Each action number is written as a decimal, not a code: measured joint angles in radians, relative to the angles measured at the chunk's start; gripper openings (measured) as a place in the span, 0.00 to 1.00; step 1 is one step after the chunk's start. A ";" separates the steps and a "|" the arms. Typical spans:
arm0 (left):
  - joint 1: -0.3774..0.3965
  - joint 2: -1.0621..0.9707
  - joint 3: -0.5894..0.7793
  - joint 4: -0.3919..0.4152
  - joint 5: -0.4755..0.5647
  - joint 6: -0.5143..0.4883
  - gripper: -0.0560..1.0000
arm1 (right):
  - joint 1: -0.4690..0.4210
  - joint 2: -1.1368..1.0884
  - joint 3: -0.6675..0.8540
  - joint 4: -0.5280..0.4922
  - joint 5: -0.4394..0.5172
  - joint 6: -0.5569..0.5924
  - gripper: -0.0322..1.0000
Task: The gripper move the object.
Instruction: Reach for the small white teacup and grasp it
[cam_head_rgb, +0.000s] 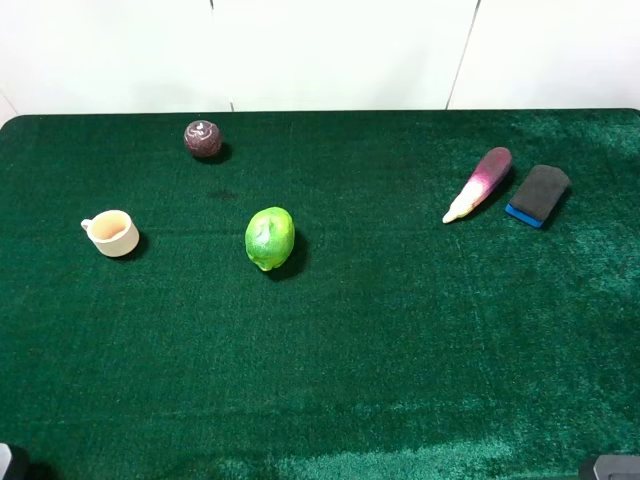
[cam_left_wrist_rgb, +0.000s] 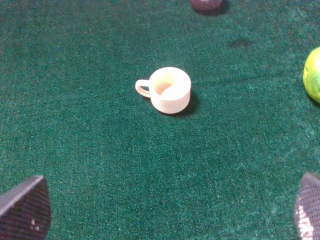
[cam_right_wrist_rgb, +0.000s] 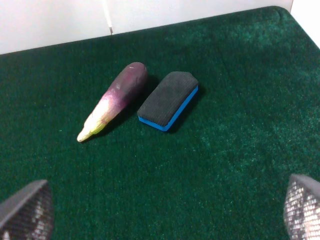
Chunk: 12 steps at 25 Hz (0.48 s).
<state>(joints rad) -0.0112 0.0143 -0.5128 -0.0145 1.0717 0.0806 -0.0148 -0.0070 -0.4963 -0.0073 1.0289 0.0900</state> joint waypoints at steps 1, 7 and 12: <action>0.000 0.025 -0.008 0.000 0.000 -0.002 0.99 | 0.000 0.000 0.000 0.000 0.000 0.000 0.70; 0.000 0.238 -0.067 0.003 0.000 -0.006 0.99 | 0.000 0.000 0.000 0.000 0.000 0.000 0.70; 0.000 0.438 -0.122 0.003 -0.013 -0.006 0.99 | 0.000 0.000 0.000 0.000 0.000 0.000 0.70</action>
<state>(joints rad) -0.0112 0.4521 -0.6345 -0.0115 1.0589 0.0751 -0.0148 -0.0070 -0.4963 -0.0073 1.0289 0.0900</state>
